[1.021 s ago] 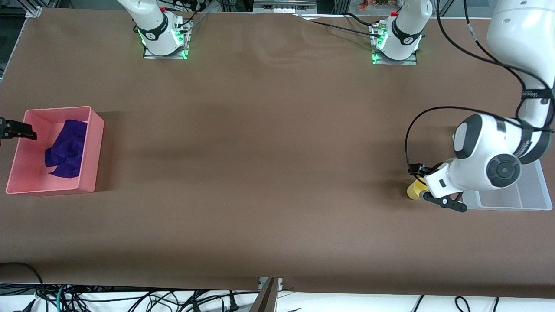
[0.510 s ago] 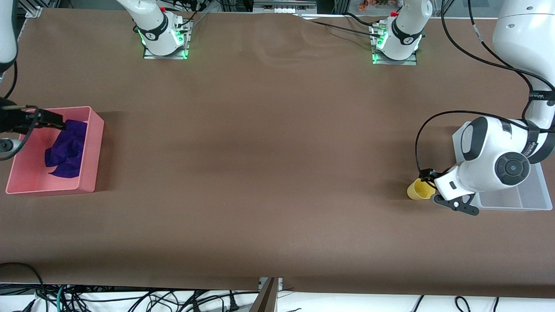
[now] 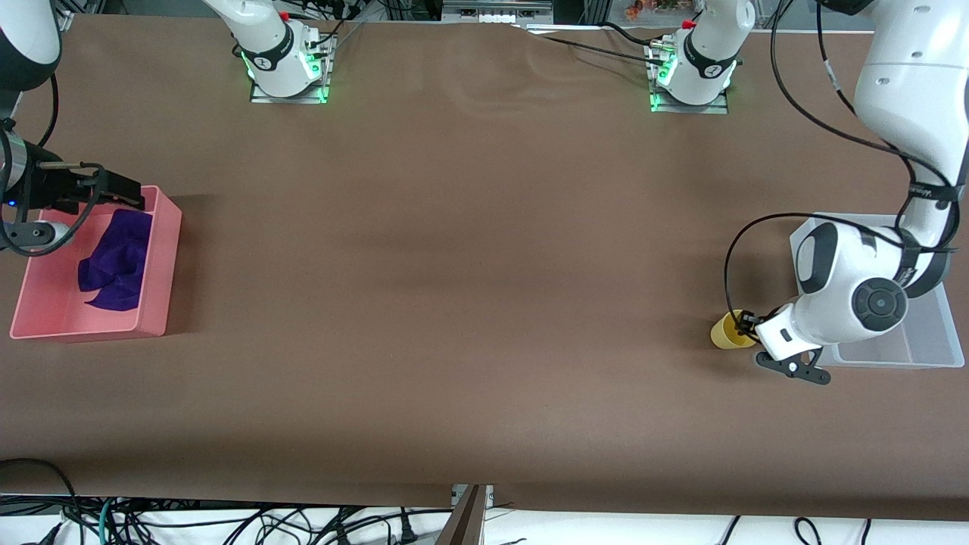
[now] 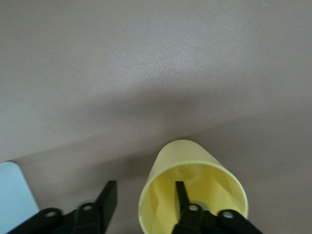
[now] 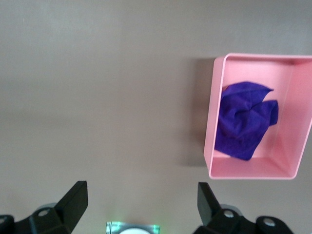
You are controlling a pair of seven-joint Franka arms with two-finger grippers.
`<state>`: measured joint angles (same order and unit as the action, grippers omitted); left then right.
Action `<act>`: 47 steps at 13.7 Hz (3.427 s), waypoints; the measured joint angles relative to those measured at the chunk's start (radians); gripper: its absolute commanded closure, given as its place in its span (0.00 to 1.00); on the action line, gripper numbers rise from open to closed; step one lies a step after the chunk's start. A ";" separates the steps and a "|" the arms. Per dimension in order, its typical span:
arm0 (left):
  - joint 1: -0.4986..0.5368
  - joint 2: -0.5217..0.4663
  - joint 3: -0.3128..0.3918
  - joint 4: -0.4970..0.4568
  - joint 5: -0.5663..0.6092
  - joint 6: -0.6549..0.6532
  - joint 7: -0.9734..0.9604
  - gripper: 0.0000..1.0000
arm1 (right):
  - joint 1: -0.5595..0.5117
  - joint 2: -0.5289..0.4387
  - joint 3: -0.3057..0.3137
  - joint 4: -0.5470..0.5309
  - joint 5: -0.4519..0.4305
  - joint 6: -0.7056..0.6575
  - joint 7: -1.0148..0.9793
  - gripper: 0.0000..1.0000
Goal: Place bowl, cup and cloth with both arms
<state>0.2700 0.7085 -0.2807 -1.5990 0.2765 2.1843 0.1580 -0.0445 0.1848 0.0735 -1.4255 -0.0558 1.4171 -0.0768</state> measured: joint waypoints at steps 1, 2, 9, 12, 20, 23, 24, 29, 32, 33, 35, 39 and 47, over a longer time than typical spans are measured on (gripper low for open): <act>0.004 0.010 0.000 0.000 0.000 0.005 -0.005 1.00 | 0.000 -0.005 0.008 -0.002 0.000 -0.007 0.001 0.01; 0.008 0.015 0.000 0.000 0.000 0.009 -0.014 1.00 | 0.001 -0.009 0.015 -0.002 0.000 -0.009 0.001 0.01; 0.007 -0.025 -0.016 0.047 -0.001 -0.118 -0.050 1.00 | -0.003 -0.082 0.026 0.000 -0.016 0.035 0.000 0.00; 0.012 -0.102 -0.020 0.141 0.000 -0.365 -0.007 1.00 | -0.004 -0.086 0.019 -0.005 -0.016 0.035 0.001 0.01; 0.306 -0.109 0.001 0.153 0.042 -0.405 0.451 1.00 | -0.006 -0.082 -0.039 -0.013 0.007 0.036 0.012 0.00; 0.386 -0.081 0.001 0.037 0.049 -0.212 0.512 1.00 | -0.006 -0.074 -0.039 -0.013 0.009 0.039 0.012 0.00; 0.397 -0.079 0.001 0.003 0.049 -0.183 0.517 1.00 | -0.006 -0.073 -0.039 -0.013 0.010 0.040 0.012 0.00; 0.399 -0.078 -0.008 -0.040 0.049 -0.132 0.518 0.00 | -0.005 -0.073 -0.035 -0.013 0.011 0.047 0.012 0.00; 0.399 -0.078 -0.009 -0.039 0.049 -0.123 0.524 0.00 | -0.005 -0.073 -0.035 -0.013 0.011 0.050 0.012 0.00; 0.399 -0.080 -0.013 -0.034 0.049 -0.122 0.531 0.00 | -0.005 -0.073 -0.035 -0.013 0.011 0.050 0.012 0.00; 0.399 -0.102 -0.031 -0.020 0.049 -0.123 0.536 0.00 | -0.004 -0.073 -0.034 -0.013 0.012 0.052 0.012 0.00; 0.398 -0.220 -0.146 0.037 0.031 -0.325 0.519 0.00 | -0.002 -0.073 -0.033 -0.013 0.012 0.054 0.012 0.00; 0.349 -0.344 -0.468 0.213 0.018 -0.755 0.074 0.00 | -0.002 -0.073 -0.033 -0.013 0.012 0.055 0.012 0.00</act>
<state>0.6191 0.3647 -0.7492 -1.3855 0.2944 1.4295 0.2319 -0.0465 0.1122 0.0407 -1.4387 -0.0433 1.4720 -0.0651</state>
